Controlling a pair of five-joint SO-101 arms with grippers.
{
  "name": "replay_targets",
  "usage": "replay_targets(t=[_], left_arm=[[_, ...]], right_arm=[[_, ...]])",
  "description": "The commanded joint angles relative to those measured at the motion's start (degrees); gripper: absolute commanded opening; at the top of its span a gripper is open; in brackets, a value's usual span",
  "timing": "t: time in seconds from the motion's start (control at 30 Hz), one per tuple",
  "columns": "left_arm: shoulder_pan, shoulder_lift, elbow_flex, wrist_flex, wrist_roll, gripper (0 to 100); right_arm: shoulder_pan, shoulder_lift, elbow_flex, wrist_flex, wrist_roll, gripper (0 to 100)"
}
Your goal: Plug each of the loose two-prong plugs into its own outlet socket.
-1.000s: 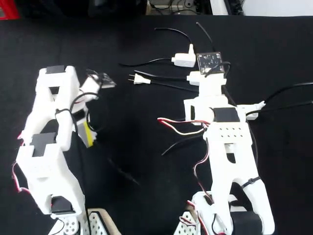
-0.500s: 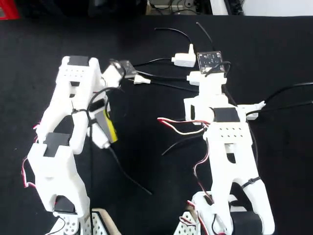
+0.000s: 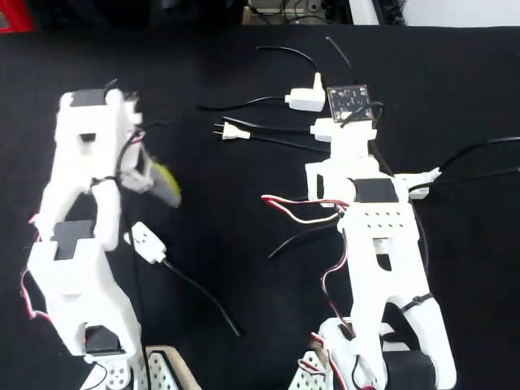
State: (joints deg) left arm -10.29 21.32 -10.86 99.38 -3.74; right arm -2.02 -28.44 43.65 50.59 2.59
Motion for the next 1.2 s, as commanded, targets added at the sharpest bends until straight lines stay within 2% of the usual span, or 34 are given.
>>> replay_targets(t=[0.0,0.07,0.2,0.33,0.7,0.8,0.93,1.07,1.17], left_arm=[[-0.8,-0.1,10.6,-2.1,2.1,14],[0.1,0.3,14.8,-4.7,2.1,11],[0.7,3.0,17.7,-10.4,4.1,11],[0.3,6.9,16.0,-10.4,6.1,11],[1.3,10.1,12.6,-7.6,1.5,11],[4.9,10.1,11.5,-7.6,1.8,16],[13.1,10.2,11.2,-7.8,1.8,25],[19.3,9.5,10.8,-8.7,1.8,26],[19.6,9.1,6.0,-3.7,1.4,26]], right_arm=[[1.1,-0.2,-0.3,-0.8,0.2,4.9],[1.1,-0.3,-0.3,-0.8,0.2,4.9],[1.1,-0.3,-0.3,-0.7,0.2,4.9],[1.1,-0.3,-0.3,-0.7,0.2,4.9],[1.1,-0.3,-0.3,-0.7,0.2,4.9],[1.1,-0.3,-0.3,-0.7,0.2,4.9],[1.1,-0.3,-0.3,-0.6,0.2,4.9],[1.1,-0.3,-0.3,-0.6,0.2,4.9],[1.1,-0.3,-0.3,-0.6,0.2,4.9]])
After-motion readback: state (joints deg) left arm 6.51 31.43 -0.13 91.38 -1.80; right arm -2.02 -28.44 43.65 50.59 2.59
